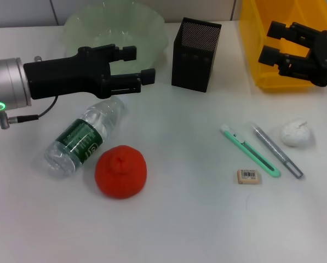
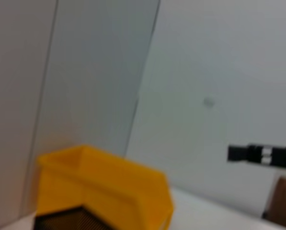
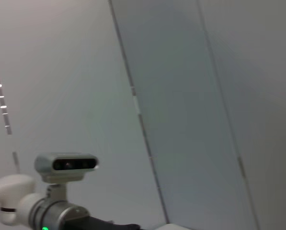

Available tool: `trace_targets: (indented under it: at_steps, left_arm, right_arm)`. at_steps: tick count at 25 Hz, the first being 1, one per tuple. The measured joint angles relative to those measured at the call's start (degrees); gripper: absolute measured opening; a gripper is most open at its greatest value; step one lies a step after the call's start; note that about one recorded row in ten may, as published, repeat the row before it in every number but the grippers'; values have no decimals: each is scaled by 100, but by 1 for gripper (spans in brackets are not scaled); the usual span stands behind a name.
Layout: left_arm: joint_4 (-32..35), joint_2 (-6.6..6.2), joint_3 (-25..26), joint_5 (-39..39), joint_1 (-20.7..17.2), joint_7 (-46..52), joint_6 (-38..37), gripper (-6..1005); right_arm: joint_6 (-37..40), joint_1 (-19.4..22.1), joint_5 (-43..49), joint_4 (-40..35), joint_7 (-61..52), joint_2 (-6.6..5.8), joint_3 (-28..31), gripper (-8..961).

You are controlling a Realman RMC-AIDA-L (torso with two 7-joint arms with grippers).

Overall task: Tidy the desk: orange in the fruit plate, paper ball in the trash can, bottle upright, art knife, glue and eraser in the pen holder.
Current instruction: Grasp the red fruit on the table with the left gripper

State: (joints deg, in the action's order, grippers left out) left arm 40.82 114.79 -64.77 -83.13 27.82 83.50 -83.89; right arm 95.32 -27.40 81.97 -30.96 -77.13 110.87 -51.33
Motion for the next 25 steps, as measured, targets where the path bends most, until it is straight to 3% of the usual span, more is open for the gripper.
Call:
trace_targets:
  at_steps: [3,5,6,8,18,22,23,25]
  left_arm:
    - [872,29,9,-1086,-11,1193,662,771]
    - [872,29,9,-1086,-11,1193,662,768]
    - [1180,34,10,-1613,14,1757,835,766]
    - [1313,65,9,-1839,34,1951,853,763]
    - [1412,204,58,-1872,46,1925,739,748]
    - [1492,102,63,-1930,39,1904,220,742]
    - [1594,-10,129,-1946,-23,1871,-362,740]
    - [1652,-61,255,-1947,-82,1822,-717,737]
  right_arm:
    - [-159,54,-3,13,-6,26,209,840]
    - [-162,72,-4,13,-6,33,271,840]
    - [-162,97,-6,11,-6,40,337,840]
    - [-142,137,-13,6,18,47,426,840]
    - [-154,134,11,-7,46,18,439,840]
    - [-154,118,16,-7,51,16,419,840]
    - [-154,109,18,-7,52,15,405,840]
    - [-154,103,19,-7,54,14,398,840]
